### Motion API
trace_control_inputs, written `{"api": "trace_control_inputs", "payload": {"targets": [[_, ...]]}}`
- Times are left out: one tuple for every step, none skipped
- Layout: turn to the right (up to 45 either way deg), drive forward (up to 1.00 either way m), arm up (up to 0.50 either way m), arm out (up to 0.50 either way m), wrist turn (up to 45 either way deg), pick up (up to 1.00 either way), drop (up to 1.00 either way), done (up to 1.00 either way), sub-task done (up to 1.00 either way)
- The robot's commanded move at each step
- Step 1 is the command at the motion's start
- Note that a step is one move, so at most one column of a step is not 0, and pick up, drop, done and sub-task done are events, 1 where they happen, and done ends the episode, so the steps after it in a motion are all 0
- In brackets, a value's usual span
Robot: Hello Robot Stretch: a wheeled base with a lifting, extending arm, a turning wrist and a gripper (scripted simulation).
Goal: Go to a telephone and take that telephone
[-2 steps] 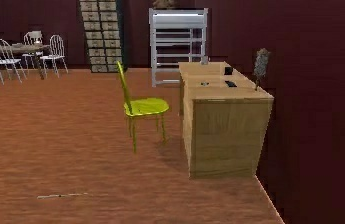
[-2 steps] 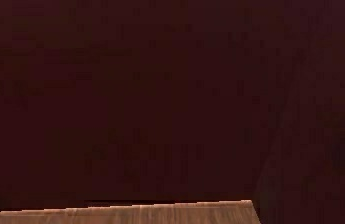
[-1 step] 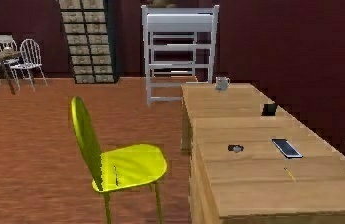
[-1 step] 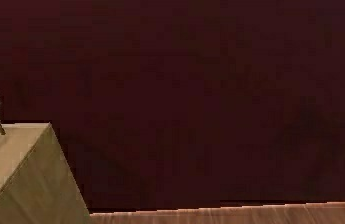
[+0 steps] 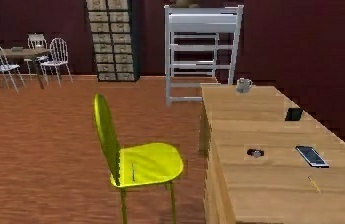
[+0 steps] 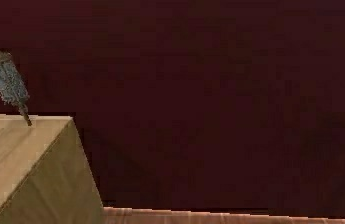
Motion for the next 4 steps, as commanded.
{"api": "trace_control_inputs", "payload": {"targets": [[0.0, 0.2, 0.0, 0.0, 0.0, 0.0, 0.0, 0.0, 0.0], [-36.0, 0.0, 0.0, 0.0, 0.0, 0.0, 0.0, 0.0, 0.0], [0.0, 0.0, 0.5, 0.0, 0.0, 0.0, 0.0, 0.0, 0.0], [0.0, 0.0, 0.38, 0.0, 0.0, 0.0, 0.0, 0.0, 0.0]]}}
